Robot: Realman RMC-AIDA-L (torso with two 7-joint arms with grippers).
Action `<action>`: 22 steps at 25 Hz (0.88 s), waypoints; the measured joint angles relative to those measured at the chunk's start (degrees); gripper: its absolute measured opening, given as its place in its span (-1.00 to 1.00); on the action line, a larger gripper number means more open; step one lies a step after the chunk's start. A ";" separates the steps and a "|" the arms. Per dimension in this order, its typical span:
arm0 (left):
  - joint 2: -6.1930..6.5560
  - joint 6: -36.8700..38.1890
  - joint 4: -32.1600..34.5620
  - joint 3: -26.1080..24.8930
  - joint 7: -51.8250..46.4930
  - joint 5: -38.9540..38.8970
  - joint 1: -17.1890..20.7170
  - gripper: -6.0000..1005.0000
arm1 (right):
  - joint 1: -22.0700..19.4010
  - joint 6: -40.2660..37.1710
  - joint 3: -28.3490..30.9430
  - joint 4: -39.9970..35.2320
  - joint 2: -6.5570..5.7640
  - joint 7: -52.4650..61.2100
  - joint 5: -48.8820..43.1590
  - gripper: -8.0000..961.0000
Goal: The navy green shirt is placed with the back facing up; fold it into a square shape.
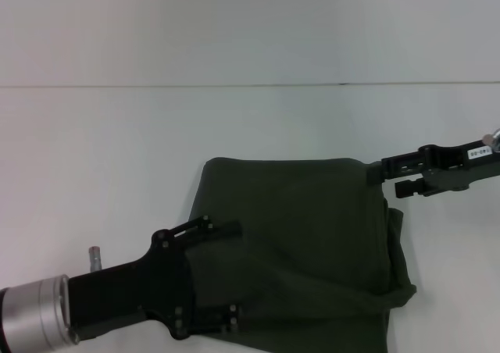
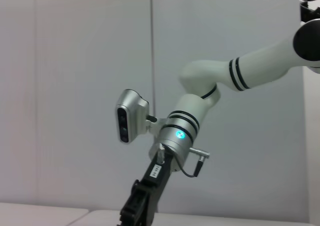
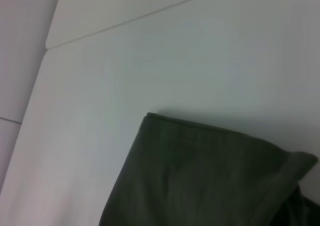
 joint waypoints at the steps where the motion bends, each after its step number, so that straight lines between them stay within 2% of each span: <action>1: 0.01 0.07 -0.06 -0.84 -0.16 -0.02 0.09 0.75 | 0.25 -0.03 0.02 -0.01 0.08 0.01 -0.06 0.80; 10: 0.29 0.28 0.42 -2.79 -2.83 -0.13 0.04 0.75 | 0.00 -2.10 0.61 -0.60 -0.20 1.21 0.71 0.80; 16: 0.44 -0.50 0.76 -2.96 -2.66 0.17 -0.28 0.75 | -0.13 -7.25 0.57 -0.79 -0.67 0.98 0.72 0.80; 22: 0.45 -2.51 1.48 -3.20 -2.55 -0.24 -0.36 0.75 | -1.10 -7.95 0.31 -0.48 -0.81 -0.91 0.40 0.80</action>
